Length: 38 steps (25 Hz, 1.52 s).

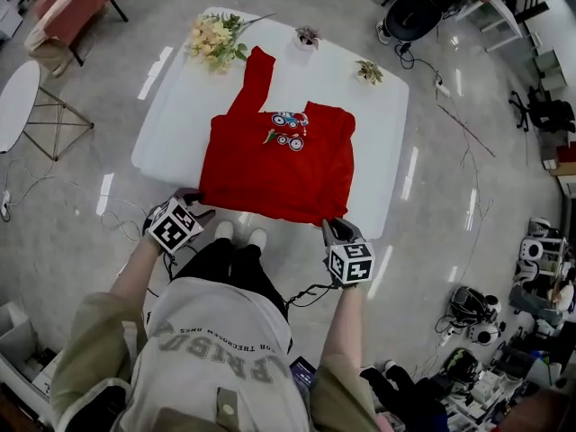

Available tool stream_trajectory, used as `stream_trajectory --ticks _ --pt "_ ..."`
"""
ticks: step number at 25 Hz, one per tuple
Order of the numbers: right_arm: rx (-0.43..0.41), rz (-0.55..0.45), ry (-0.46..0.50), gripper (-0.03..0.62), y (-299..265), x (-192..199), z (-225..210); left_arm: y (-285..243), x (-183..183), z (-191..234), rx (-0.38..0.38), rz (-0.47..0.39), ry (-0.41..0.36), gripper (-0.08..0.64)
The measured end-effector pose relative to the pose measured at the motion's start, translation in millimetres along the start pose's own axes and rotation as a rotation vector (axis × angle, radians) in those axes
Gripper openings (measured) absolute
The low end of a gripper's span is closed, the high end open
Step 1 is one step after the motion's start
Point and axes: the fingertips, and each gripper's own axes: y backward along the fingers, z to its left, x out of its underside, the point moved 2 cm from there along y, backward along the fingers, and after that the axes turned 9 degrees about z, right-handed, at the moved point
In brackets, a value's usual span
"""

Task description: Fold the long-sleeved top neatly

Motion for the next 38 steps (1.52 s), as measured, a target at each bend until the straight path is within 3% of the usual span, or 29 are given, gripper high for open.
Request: stream_trajectory --ticks 2,4,5,8,12,16,20,23,26,29,31,34,37,38 --pt "-0.05 0.023 0.01 0.123 1 1 2 9 -2 -1 0.004 0.0 0.025 0.261" --pt "-0.136 0.011 0.015 0.312 11 -6 6 23 -10 1 -0.015 -0.036 0.058 0.305" --pt "-0.173 -0.012 0.017 0.345 20 -11 6 32 -16 2 -0.029 -0.062 0.074 0.315" --pt "-0.234 -0.124 0.035 0.345 55 -36 -4 60 -46 4 -0.085 -0.154 0.099 0.321" --pt "-0.238 -0.269 0.088 0.345 89 -87 -36 86 -102 18 -0.196 -0.238 0.048 0.321" --pt "-0.189 -0.319 0.137 0.345 86 -140 -70 90 -157 44 -0.274 -0.238 -0.028 0.321" --pt "-0.133 -0.313 0.151 0.344 60 -183 -100 82 -204 79 -0.259 -0.193 -0.057 0.319" --pt "-0.121 -0.271 0.143 0.344 27 -208 -113 56 -229 103 -0.219 -0.112 -0.103 0.319" --pt "-0.101 -0.206 0.125 0.344 -12 -227 -124 16 -231 124 -0.192 0.057 -0.218 0.319" --pt "-0.077 -0.112 0.097 0.343 -53 -240 -139 -19 -224 140 -0.109 0.191 -0.274 0.316" --pt "-0.078 -0.027 0.078 0.338 -84 -242 -148 -34 -218 141 -0.044 0.249 -0.304 0.274" --pt "-0.073 0.13 0.087 0.324 -122 -229 -156 -47 -210 139 0.034 0.29 -0.353 0.147" --pt "-0.069 0.241 0.097 0.2 -144 -217 -158 -48 -212 144 0.081 0.235 -0.337 0.04" --pt "-0.071 0.252 0.097 0.118 -148 -216 -158 -45 -214 148 0.083 0.212 -0.332 0.032"
